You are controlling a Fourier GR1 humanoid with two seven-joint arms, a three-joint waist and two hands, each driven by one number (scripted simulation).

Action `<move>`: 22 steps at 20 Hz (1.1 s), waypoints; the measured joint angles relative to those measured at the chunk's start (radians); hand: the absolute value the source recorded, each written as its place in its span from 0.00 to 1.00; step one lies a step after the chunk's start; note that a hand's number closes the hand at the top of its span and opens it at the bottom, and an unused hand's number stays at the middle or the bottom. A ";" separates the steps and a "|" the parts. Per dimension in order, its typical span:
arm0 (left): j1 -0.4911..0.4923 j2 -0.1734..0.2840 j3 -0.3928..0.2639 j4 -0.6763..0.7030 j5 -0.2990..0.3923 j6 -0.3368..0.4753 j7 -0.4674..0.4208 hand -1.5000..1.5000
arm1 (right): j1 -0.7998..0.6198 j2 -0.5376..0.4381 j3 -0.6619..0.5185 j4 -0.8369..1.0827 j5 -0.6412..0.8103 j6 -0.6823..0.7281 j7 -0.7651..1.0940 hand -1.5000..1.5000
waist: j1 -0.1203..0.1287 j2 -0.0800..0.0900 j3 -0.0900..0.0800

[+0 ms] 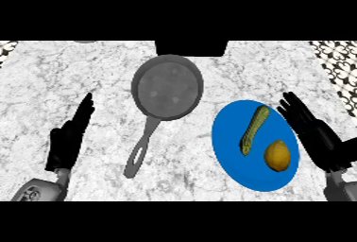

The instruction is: Pick the squash from the plate and place it in the pan

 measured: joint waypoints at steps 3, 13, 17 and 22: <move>0.005 0.008 0.005 0.005 -0.006 -0.004 -0.004 0.50 | -0.022 0.022 -0.077 0.009 0.009 -0.136 0.009 0.00 | 0.005 0.001 0.021; 0.088 0.069 0.017 -0.008 -0.028 -0.001 0.009 0.50 | 0.107 0.139 -0.322 0.116 0.127 -0.830 0.101 0.00 | -0.020 -0.002 0.031; 0.112 0.083 0.012 -0.028 -0.031 -0.015 0.004 0.50 | 0.212 0.142 -0.205 0.070 0.259 -1.003 0.227 0.00 | 0.004 0.000 0.030; 0.119 0.086 0.005 -0.048 -0.037 -0.025 0.008 0.50 | 0.285 0.019 -0.046 -0.041 0.395 -1.029 0.480 0.00 | 0.023 0.003 0.030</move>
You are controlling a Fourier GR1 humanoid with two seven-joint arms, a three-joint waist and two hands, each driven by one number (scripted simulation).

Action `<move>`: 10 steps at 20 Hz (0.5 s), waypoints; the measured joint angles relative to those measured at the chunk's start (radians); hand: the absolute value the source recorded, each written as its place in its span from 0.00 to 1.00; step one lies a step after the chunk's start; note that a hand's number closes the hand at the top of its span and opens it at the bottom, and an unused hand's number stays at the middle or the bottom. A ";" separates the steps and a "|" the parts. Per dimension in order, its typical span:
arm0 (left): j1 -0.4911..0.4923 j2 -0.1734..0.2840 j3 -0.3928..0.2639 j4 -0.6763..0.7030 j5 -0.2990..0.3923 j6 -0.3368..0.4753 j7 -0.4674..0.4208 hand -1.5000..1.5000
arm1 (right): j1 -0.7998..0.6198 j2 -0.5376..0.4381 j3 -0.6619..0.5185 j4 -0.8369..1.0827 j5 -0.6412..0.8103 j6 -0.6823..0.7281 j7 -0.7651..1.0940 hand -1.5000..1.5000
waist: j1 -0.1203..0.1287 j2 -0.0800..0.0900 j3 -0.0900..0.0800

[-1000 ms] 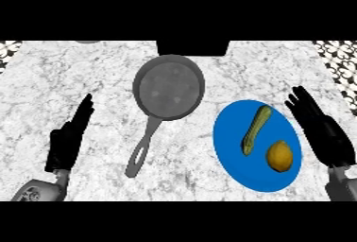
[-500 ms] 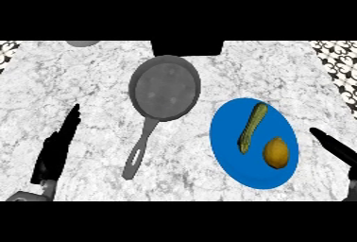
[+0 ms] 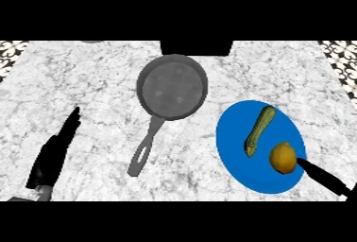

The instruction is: Pick the squash from the plate and place it in the pan

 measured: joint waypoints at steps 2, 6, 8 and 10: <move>0.003 0.003 -0.001 -0.019 0.000 -0.003 0.012 0.50 | 0.003 -0.074 0.040 -0.062 0.032 0.033 0.117 0.00 | 0.006 0.000 0.001; 0.010 -0.003 -0.005 -0.027 -0.009 -0.003 0.013 0.50 | -0.052 -0.194 0.107 -0.192 0.085 0.111 0.354 0.00 | 0.013 0.001 0.003; 0.008 -0.005 -0.005 -0.034 -0.012 -0.006 0.019 0.50 | -0.111 -0.245 0.120 -0.238 0.088 0.164 0.467 0.00 | 0.017 0.001 0.004; 0.004 -0.009 -0.002 -0.038 -0.016 -0.008 0.025 0.50 | -0.172 -0.283 0.130 -0.263 0.094 0.212 0.570 0.00 | 0.016 0.002 0.005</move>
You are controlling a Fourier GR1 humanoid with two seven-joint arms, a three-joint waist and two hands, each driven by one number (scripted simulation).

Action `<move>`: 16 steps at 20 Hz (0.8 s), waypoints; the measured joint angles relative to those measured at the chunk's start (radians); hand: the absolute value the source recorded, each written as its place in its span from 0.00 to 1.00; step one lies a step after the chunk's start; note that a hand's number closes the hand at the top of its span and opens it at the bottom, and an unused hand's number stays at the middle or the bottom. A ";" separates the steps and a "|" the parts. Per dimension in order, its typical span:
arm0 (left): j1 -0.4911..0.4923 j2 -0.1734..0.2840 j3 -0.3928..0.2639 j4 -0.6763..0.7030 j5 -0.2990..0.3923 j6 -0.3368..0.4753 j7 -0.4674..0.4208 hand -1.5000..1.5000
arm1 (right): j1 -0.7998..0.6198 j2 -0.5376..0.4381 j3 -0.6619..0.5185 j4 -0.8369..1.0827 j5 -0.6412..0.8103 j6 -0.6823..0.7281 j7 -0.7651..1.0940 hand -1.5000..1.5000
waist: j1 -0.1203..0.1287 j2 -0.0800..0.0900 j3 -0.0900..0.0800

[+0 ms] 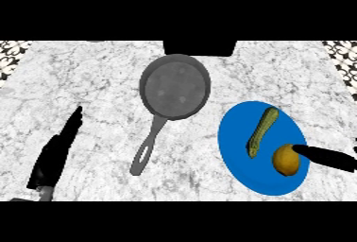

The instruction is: Pick the squash from the plate and place it in the pan

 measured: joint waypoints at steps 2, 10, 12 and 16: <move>0.002 -0.005 0.004 0.011 -0.005 -0.004 -0.011 0.50 | -0.072 -0.028 -0.002 0.008 -0.011 0.052 0.062 0.00 | 0.001 0.001 0.001; 0.019 -0.026 0.002 -0.014 -0.024 -0.004 -0.002 0.50 | -0.294 -0.021 0.041 0.103 -0.070 0.179 0.190 0.00 | 0.006 0.002 0.003; 0.013 -0.027 0.002 -0.025 -0.027 -0.007 0.015 0.50 | -0.329 -0.018 0.055 0.134 -0.096 0.205 0.202 0.00 | 0.006 0.002 0.004; 0.012 -0.032 0.005 -0.016 -0.038 -0.008 0.011 0.50 | -0.393 -0.023 0.082 0.213 -0.169 0.260 0.213 0.00 | 0.009 0.004 0.004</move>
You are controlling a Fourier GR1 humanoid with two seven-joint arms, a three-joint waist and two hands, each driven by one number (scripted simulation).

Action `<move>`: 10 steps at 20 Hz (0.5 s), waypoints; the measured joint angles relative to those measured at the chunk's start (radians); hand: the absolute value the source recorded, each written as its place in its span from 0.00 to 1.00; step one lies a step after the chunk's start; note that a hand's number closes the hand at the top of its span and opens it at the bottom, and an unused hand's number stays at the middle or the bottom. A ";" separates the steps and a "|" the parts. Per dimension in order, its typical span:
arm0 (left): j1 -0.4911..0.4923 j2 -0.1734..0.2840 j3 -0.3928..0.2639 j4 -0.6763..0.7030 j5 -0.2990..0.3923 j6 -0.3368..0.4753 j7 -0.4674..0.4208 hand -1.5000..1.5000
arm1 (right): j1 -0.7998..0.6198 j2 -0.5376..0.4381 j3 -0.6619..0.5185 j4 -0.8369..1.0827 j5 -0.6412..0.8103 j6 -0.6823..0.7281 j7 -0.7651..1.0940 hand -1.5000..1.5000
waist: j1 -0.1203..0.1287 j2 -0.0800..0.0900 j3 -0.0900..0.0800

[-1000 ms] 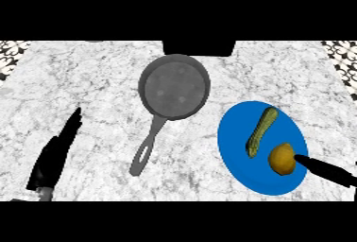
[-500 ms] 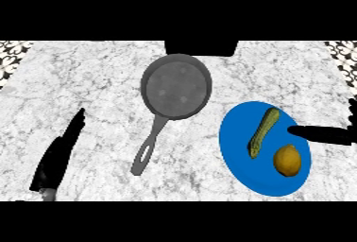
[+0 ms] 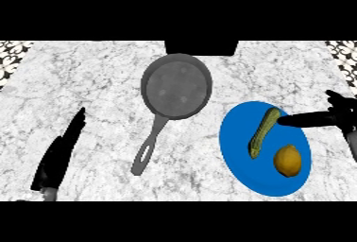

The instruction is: Pick the squash from the plate and place it in the pan

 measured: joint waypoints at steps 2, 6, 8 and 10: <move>0.006 -0.001 0.002 -0.001 -0.002 -0.003 -0.007 0.50 | -0.029 0.005 0.022 0.034 -0.032 0.026 0.006 0.00 | 0.003 0.000 0.000; 0.004 0.005 0.019 -0.003 0.006 -0.018 -0.002 0.50 | -0.081 0.019 0.066 0.087 -0.076 0.065 0.015 0.00 | 0.001 -0.001 0.000; 0.003 0.006 0.024 -0.007 0.006 -0.022 0.004 0.50 | -0.110 0.031 0.087 0.112 -0.088 0.078 0.018 0.00 | -0.001 -0.002 0.000; 0.000 -0.007 0.021 0.006 -0.006 -0.015 0.001 0.50 | -0.130 0.046 0.093 0.150 -0.106 0.088 0.007 0.00 | -0.005 -0.002 0.000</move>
